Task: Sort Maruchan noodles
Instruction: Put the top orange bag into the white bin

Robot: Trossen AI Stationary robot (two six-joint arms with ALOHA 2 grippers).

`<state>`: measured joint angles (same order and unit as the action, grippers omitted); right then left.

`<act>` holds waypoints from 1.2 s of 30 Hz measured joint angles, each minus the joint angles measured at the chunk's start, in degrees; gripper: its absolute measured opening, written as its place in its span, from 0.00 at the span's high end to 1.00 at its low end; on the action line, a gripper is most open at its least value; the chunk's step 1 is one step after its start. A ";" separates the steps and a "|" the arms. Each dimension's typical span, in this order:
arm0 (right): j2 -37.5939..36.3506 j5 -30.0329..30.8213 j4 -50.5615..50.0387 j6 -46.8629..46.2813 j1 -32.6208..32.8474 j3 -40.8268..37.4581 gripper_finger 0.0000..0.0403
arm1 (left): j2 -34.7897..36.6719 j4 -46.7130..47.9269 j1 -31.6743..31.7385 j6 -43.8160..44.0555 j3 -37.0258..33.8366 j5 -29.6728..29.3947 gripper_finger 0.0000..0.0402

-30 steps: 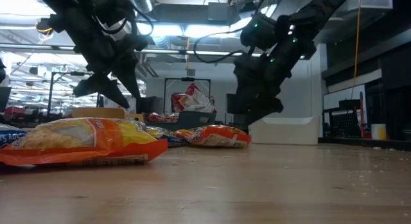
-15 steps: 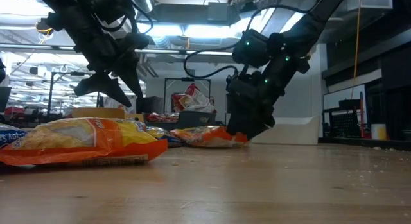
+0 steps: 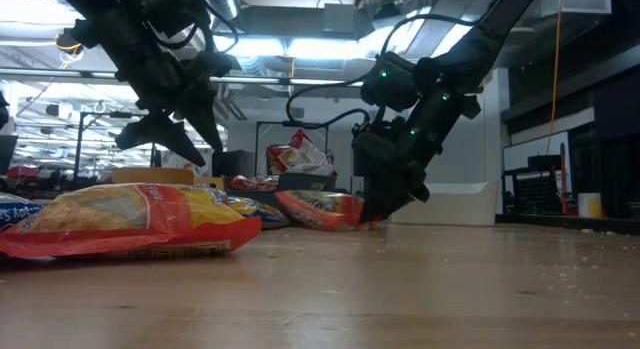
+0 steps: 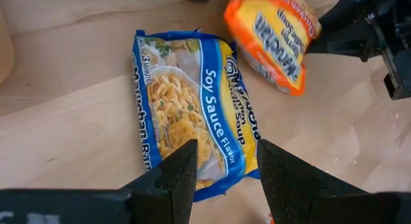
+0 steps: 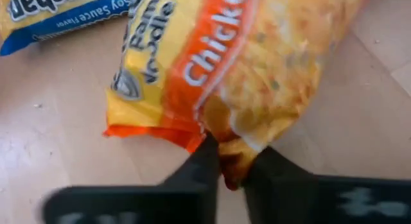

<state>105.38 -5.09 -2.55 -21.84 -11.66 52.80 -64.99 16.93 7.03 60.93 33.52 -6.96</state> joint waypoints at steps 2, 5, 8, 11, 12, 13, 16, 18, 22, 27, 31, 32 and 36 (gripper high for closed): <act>-0.02 -0.27 -0.02 -0.58 0.00 0.00 0.97 | 0.00 -0.32 0.00 0.01 0.00 -0.02 0.62; -0.21 -0.74 -0.29 -2.18 0.01 -0.02 0.95 | 0.00 -2.20 0.00 0.04 0.00 0.13 0.62; -1.15 -3.39 -1.35 -3.51 0.05 0.02 0.98 | 0.00 -6.03 0.00 0.07 0.00 0.42 0.62; -2.93 -4.13 -1.50 -5.38 0.17 0.00 0.98 | 0.00 -10.62 0.00 0.37 0.00 0.41 0.62; -3.87 -4.58 -1.29 -6.24 0.17 0.00 0.99 | 0.00 -12.05 0.00 0.39 0.00 0.35 0.62; -4.90 -4.63 -1.21 -6.50 0.16 0.00 0.99 | 0.00 -13.33 0.00 0.41 0.00 0.11 0.62; -8.38 -4.47 -1.28 -7.78 0.11 0.02 0.99 | 0.00 -15.87 0.00 0.44 0.00 -1.29 0.62; -10.71 -3.73 -1.58 -8.15 0.11 0.02 0.99 | 0.00 -16.90 0.03 0.45 0.00 -2.58 0.60; -15.11 -0.88 -2.38 -8.37 0.11 0.06 0.99 | 0.00 -20.81 0.30 0.46 0.00 -4.12 0.55; -19.01 0.70 -2.88 -9.31 0.07 0.09 1.00 | -0.25 -26.19 1.35 1.53 0.00 -4.06 0.47; -21.50 0.99 -3.30 -9.51 0.09 0.09 1.00 | -1.90 -30.29 2.80 4.00 -0.02 -3.49 0.42; -22.26 0.97 -3.27 -9.67 0.09 0.09 1.00 | -2.61 -31.79 3.15 4.93 -0.01 -3.16 0.41; -24.46 1.53 -3.37 -9.76 0.49 0.09 1.00 | -5.73 -38.30 3.93 7.58 -0.04 -1.95 0.38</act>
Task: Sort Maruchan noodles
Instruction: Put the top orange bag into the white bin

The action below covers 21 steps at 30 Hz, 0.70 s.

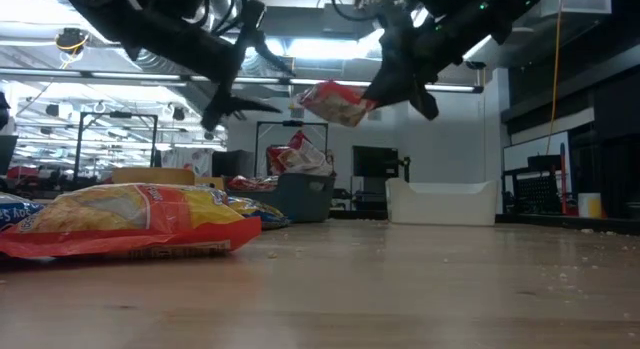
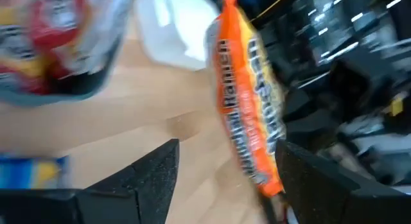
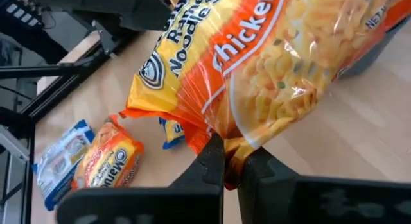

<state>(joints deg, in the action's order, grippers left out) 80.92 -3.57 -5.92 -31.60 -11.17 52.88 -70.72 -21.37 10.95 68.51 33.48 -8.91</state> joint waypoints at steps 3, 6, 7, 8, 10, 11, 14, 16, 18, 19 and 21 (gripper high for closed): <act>-0.87 0.50 0.05 -0.08 -0.01 0.00 1.00 | -2.38 -5.32 0.07 0.44 0.01 -0.09 0.37; -1.02 -0.02 0.00 -0.10 -0.01 0.00 1.00 | -4.79 -8.80 0.06 0.52 0.01 -0.28 0.37; -1.02 -0.11 -0.06 -0.11 -0.01 0.00 1.00 | -5.64 -10.28 0.05 0.69 0.01 -0.32 0.37; -1.02 -0.37 -0.04 -0.12 -0.01 0.00 1.00 | -6.37 -11.83 0.05 1.19 0.01 -0.36 0.37; -1.02 -0.53 -0.11 -0.11 -0.01 0.00 1.00 | -7.75 -15.50 0.05 1.75 0.01 -0.42 0.37; -1.02 -0.53 -0.12 -0.12 -0.01 0.00 1.00 | -8.37 -17.23 0.05 1.80 0.01 -0.43 0.37; -1.02 -0.46 -0.10 -0.10 0.42 0.00 1.00 | -9.95 -19.29 0.05 2.22 0.01 -0.58 0.37; -1.02 -0.44 -0.10 -0.10 0.45 0.00 1.00 | -10.78 -19.86 0.07 3.33 0.01 -0.80 0.37; -0.95 -0.53 -0.10 -0.10 1.08 0.00 1.00 | -11.56 -20.55 0.07 3.51 0.01 -0.85 0.37; -0.86 -0.45 -0.07 -0.09 1.43 0.00 1.00 | -11.97 -21.53 0.07 3.54 0.01 -0.85 0.37; -0.78 -0.27 -0.20 -0.09 2.32 0.00 1.00 | -12.58 -23.71 0.06 3.58 0.05 -0.87 0.37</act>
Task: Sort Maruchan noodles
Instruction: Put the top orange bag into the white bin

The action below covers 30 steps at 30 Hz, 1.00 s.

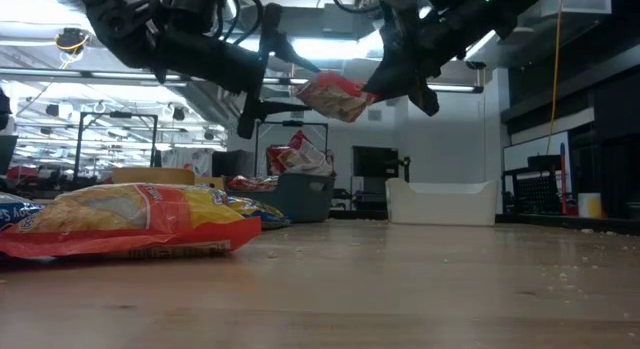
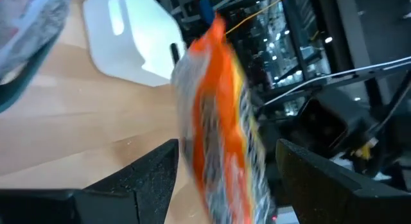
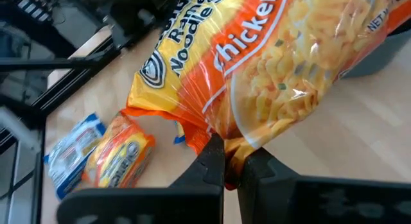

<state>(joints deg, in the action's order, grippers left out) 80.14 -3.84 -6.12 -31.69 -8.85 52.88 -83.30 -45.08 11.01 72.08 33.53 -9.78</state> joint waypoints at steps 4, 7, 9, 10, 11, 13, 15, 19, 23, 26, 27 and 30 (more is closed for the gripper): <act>0.00 1.13 0.10 0.04 1.56 0.00 1.00 | -1.84 0.10 0.66 -0.92 2.58 0.83 0.37; 0.00 1.53 0.08 0.04 2.20 0.00 1.00 | -4.40 0.16 1.26 -3.75 6.47 4.39 0.37; 0.00 1.53 0.04 0.05 2.19 0.01 1.00 | -6.37 0.19 1.49 -5.32 9.31 7.19 0.37; 0.00 1.50 -0.04 0.01 2.20 0.00 1.00 | -7.24 0.31 1.58 -5.99 10.57 8.36 0.38; 0.00 1.74 -0.14 -0.01 2.24 0.00 1.00 | -7.91 0.88 1.80 -6.55 11.60 9.58 0.38; -0.02 2.16 -0.14 -0.44 2.18 0.02 0.99 | -9.03 2.30 2.26 -7.36 13.25 11.53 0.41; -0.13 2.21 -0.17 -0.89 2.15 0.02 0.98 | -9.29 3.50 2.63 -7.44 13.88 12.35 0.44; -0.35 2.19 -1.11 -0.84 2.14 0.02 0.94 | -9.29 3.83 3.01 -7.27 13.98 12.71 0.52; -0.81 1.35 -3.62 0.14 2.08 0.13 0.92 | -9.29 3.97 3.01 -6.58 14.00 12.32 0.58; -1.38 0.50 -5.59 0.43 2.08 0.15 0.87 | -9.29 4.00 3.07 -6.35 14.00 12.27 0.61; -1.52 -0.13 -6.10 0.44 2.08 0.13 0.85 | -9.29 4.01 3.07 -6.34 14.00 12.12 0.62; -2.47 -2.43 -7.69 -0.13 2.03 0.13 0.76 | -9.27 3.67 3.07 -6.23 14.02 11.00 0.62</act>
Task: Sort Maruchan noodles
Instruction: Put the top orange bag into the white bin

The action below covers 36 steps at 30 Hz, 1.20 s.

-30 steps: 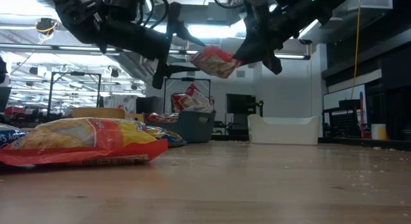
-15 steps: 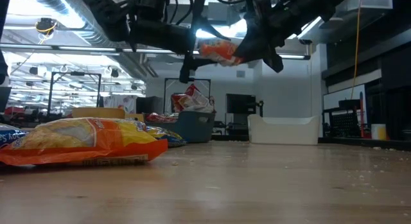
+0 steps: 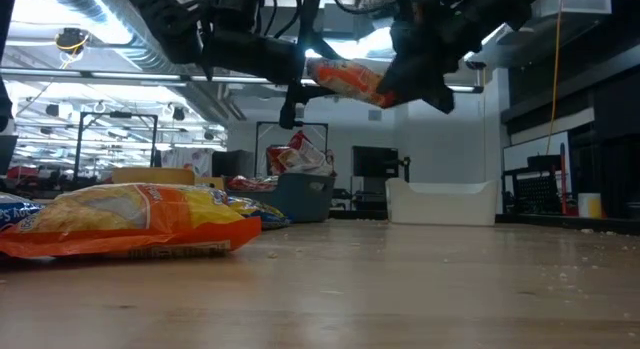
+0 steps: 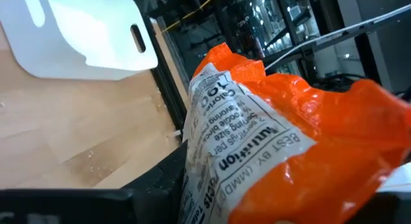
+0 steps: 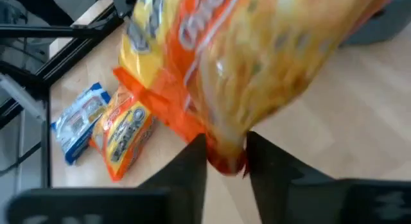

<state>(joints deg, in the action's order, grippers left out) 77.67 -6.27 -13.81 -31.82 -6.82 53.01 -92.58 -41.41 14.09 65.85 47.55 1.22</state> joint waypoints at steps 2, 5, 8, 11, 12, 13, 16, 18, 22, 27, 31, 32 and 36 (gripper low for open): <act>-1.35 -1.97 -4.66 -0.56 -0.01 -0.02 0.69 | 0.00 -0.10 0.03 0.03 0.03 -1.86 0.62; -4.74 -1.55 -13.81 -0.80 0.03 -0.02 0.60 | 0.00 -0.29 0.53 0.05 0.16 -4.89 0.63; -9.43 3.25 -23.63 -1.69 0.06 -0.04 0.55 | -0.85 -0.33 1.38 -0.14 1.29 -6.49 0.63; -15.08 9.33 -30.84 -3.83 0.06 -0.09 0.54 | -3.05 0.15 2.56 -0.56 4.38 -6.16 0.63; -16.92 11.22 -32.31 -4.16 0.06 -0.09 0.53 | -4.38 0.18 2.94 -1.39 6.40 -5.71 0.63; -18.66 13.37 -33.48 -4.67 0.06 -0.09 0.53 | -5.50 0.98 3.36 -2.28 8.22 -4.85 0.63; -23.00 18.55 -34.61 -6.14 0.06 -0.09 0.53 | -10.07 5.97 4.70 -5.17 15.32 -1.82 0.63; -25.05 20.89 -34.69 -6.83 0.06 -0.09 0.53 | -13.56 9.27 5.65 -7.08 20.26 -0.31 0.63; -27.49 23.18 -35.51 -7.21 0.06 -0.09 0.53 | -20.68 13.86 7.23 -11.35 30.17 -0.22 0.63; -27.74 23.34 -36.86 -7.45 0.06 -0.09 0.53 | -30.01 14.30 8.43 -14.08 41.83 0.16 0.63; -27.65 23.17 -37.46 -7.52 0.06 -0.11 0.53 | -36.08 17.51 8.94 -18.58 49.81 -1.06 0.63; -27.65 23.17 -37.46 -7.60 0.06 -0.11 0.53 | -37.44 17.93 8.98 -19.83 51.47 -2.07 0.63; -27.67 22.66 -37.53 -7.60 0.06 -0.11 0.53 | -41.74 18.52 8.92 -22.11 56.43 -7.67 0.63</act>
<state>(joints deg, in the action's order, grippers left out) 50.00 16.39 -51.34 -39.42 -6.76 52.90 -134.32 -22.88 23.01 43.75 103.98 -6.45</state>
